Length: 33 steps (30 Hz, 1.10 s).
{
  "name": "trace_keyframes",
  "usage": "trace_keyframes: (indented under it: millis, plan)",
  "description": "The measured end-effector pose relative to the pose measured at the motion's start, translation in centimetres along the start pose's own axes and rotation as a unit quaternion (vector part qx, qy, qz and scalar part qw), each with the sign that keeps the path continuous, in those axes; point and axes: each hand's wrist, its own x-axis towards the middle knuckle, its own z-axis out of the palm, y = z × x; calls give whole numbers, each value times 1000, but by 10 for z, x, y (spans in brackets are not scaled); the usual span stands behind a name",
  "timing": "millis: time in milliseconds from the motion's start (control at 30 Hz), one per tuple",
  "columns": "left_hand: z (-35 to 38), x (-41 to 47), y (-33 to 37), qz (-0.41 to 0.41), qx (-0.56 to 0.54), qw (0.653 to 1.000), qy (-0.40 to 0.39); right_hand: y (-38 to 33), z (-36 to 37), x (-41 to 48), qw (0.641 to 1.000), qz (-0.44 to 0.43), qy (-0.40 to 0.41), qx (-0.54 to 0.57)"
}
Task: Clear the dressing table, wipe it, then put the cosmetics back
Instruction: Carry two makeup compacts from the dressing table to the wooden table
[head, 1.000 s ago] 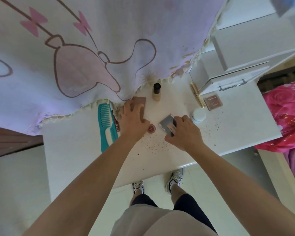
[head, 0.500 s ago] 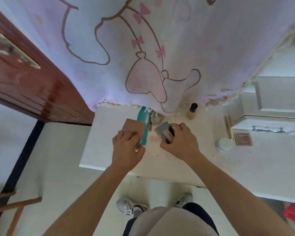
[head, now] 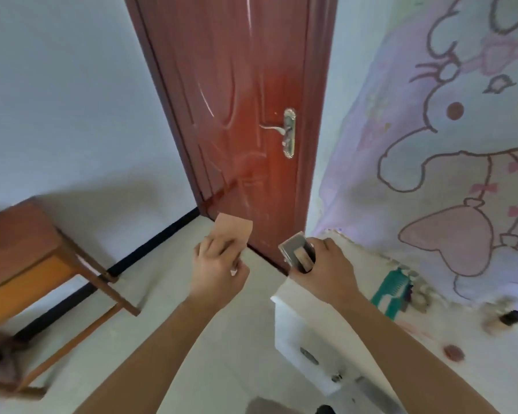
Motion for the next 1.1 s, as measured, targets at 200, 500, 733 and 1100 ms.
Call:
trace_keyframes:
  millis: [200, 500, 733, 1100]
  plan:
    - [-114, -31, -126, -111, 75, 988, 82, -165, 61, 36, 992, -123, -9, 38]
    - [-230, -127, -278, -258, 164, 941, 149, -377, 192, 41, 943, -301, -136, 45]
    - [-300, -162, -430, -304, 241, 912, 132, -536, 310, 61, 904, -387, -172, 56]
    - [-405, -144, -633, -340, 299, 883, 125, -746, 415, 123, 893, -401, -190, 76]
